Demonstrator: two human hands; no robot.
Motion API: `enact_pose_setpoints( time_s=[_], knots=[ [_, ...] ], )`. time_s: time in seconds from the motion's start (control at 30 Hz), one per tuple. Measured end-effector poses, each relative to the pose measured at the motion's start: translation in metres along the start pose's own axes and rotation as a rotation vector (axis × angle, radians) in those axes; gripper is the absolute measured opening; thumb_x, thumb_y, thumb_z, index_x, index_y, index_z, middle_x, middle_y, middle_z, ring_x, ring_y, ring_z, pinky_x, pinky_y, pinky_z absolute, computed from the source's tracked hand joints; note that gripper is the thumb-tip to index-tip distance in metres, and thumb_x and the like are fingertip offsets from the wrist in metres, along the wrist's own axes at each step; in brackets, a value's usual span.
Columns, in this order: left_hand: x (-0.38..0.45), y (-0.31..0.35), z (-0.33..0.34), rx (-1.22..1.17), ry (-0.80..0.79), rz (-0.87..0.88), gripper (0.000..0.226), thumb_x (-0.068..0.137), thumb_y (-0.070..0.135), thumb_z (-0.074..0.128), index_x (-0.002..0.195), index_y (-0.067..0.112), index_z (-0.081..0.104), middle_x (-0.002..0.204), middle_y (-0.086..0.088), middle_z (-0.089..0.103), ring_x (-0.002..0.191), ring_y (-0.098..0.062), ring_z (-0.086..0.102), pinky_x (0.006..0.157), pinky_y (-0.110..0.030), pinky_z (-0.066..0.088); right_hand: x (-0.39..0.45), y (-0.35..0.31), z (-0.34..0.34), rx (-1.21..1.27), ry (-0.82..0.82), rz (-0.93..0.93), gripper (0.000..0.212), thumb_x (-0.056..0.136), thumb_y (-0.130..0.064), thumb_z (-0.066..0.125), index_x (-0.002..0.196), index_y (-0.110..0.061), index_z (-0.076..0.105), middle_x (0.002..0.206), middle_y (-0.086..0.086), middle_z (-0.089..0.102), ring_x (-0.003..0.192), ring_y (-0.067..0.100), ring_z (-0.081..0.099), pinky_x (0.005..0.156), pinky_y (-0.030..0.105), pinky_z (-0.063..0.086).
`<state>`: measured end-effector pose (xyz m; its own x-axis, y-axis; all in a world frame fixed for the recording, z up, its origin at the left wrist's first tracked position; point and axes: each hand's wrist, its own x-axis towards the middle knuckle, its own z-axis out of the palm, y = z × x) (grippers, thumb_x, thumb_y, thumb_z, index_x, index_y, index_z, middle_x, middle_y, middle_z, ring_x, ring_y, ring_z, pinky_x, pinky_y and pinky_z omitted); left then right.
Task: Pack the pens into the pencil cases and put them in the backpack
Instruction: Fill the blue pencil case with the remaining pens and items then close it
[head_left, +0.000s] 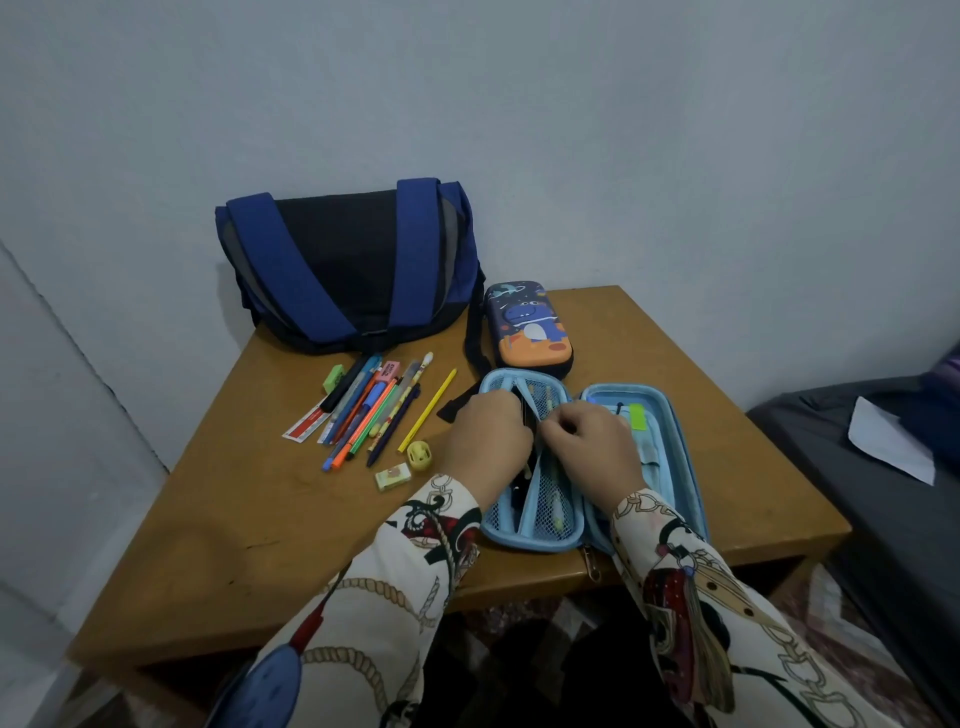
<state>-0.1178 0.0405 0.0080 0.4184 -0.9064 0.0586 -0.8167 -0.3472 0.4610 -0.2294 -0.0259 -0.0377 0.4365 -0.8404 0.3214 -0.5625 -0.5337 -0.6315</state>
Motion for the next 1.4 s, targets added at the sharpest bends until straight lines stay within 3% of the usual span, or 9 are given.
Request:
enact_pose_setpoints(
  time_s=[0.17, 0.33, 0.43, 0.77, 0.93, 1.07, 1.17, 1.27, 1.4],
  knots=[
    [-0.014, 0.003, 0.006, 0.204, 0.006, 0.071, 0.029, 0.094, 0.009, 0.049, 0.067, 0.015, 0.042, 0.073, 0.000, 0.046, 0.070, -0.020, 0.046, 0.060, -0.031, 0.041, 0.000, 0.000, 0.000, 0.006, -0.001, 0.000, 0.032, 0.090, -0.024, 0.057, 0.059, -0.019, 0.054, 0.066, -0.003, 0.057, 0.072, 0.018, 0.054, 0.079, 0.033, 0.028],
    [-0.016, -0.002, 0.005, 0.347, -0.018, 0.112, 0.017, 0.095, 0.013, 0.045, 0.105, 0.011, 0.059, 0.114, -0.012, 0.051, 0.106, -0.029, 0.050, 0.080, -0.036, 0.045, 0.000, -0.001, 0.000, 0.006, 0.007, -0.002, 0.032, 0.089, -0.024, 0.058, 0.058, -0.020, 0.053, 0.065, -0.003, 0.057, 0.071, 0.018, 0.055, 0.081, 0.034, 0.031],
    [-0.015, -0.010, 0.002, 0.354, -0.014, 0.090, 0.020, 0.095, 0.014, 0.046, 0.111, 0.011, 0.057, 0.117, -0.014, 0.048, 0.106, -0.031, 0.050, 0.083, -0.039, 0.046, 0.000, -0.001, 0.000, 0.006, 0.005, 0.004, 0.030, 0.089, -0.024, 0.057, 0.061, -0.015, 0.058, 0.067, -0.001, 0.060, 0.071, 0.018, 0.055, 0.082, 0.034, 0.032],
    [-0.001, -0.030, -0.005, -0.181, -0.002, -0.072, 0.031, 0.094, 0.005, 0.046, 0.112, 0.023, 0.063, 0.106, -0.009, 0.065, 0.082, -0.025, 0.061, 0.056, -0.029, 0.042, 0.000, -0.002, -0.001, 0.013, 0.005, 0.011, 0.030, 0.089, -0.025, 0.057, 0.061, -0.015, 0.058, 0.068, -0.001, 0.061, 0.071, 0.019, 0.056, 0.082, 0.034, 0.032],
    [0.007, -0.044, -0.004, -0.515, -0.057, -0.138, 0.035, 0.091, -0.004, 0.044, 0.101, 0.024, 0.062, 0.099, -0.012, 0.061, 0.067, -0.019, 0.056, 0.062, -0.039, 0.051, -0.001, -0.003, -0.002, 0.013, 0.001, 0.005, 0.035, 0.089, -0.025, 0.058, 0.055, -0.023, 0.051, 0.071, 0.000, 0.064, 0.072, 0.018, 0.056, 0.080, 0.033, 0.030],
    [0.007, -0.046, -0.001, -0.357, -0.050, -0.065, 0.039, 0.093, -0.002, 0.038, 0.105, 0.026, 0.062, 0.070, 0.000, 0.048, 0.051, -0.017, 0.040, 0.050, -0.029, 0.032, -0.002, -0.003, -0.002, 0.009, -0.002, 0.004, 0.038, 0.089, -0.025, 0.058, 0.053, -0.026, 0.046, 0.070, -0.002, 0.062, 0.072, 0.018, 0.056, 0.083, 0.036, 0.035],
    [0.004, -0.041, -0.004, -0.124, -0.116, 0.042, 0.048, 0.095, -0.001, 0.036, 0.121, 0.033, 0.059, 0.092, -0.002, 0.057, 0.060, -0.019, 0.052, 0.048, -0.025, 0.033, -0.001, -0.003, -0.002, 0.005, -0.001, -0.003, 0.040, 0.089, -0.025, 0.058, 0.052, -0.026, 0.044, 0.068, -0.002, 0.060, 0.071, 0.019, 0.056, 0.083, 0.037, 0.037],
    [0.007, -0.038, -0.009, 0.142, -0.185, 0.147, 0.053, 0.096, -0.001, 0.036, 0.135, 0.032, 0.052, 0.125, -0.008, 0.049, 0.103, -0.026, 0.055, 0.071, -0.026, 0.043, -0.002, -0.003, -0.002, 0.008, -0.009, 0.000, 0.040, 0.089, -0.025, 0.058, 0.052, -0.026, 0.044, 0.068, -0.003, 0.059, 0.071, 0.019, 0.055, 0.084, 0.038, 0.038],
    [0.018, -0.034, -0.017, 0.295, -0.291, 0.206, 0.053, 0.094, -0.004, 0.039, 0.136, 0.025, 0.053, 0.132, -0.008, 0.049, 0.116, -0.027, 0.052, 0.085, -0.033, 0.045, -0.002, -0.001, -0.002, 0.006, -0.013, 0.004, 0.036, 0.090, -0.026, 0.057, 0.055, -0.024, 0.049, 0.070, -0.002, 0.061, 0.072, 0.018, 0.056, 0.085, 0.037, 0.036]
  ],
)
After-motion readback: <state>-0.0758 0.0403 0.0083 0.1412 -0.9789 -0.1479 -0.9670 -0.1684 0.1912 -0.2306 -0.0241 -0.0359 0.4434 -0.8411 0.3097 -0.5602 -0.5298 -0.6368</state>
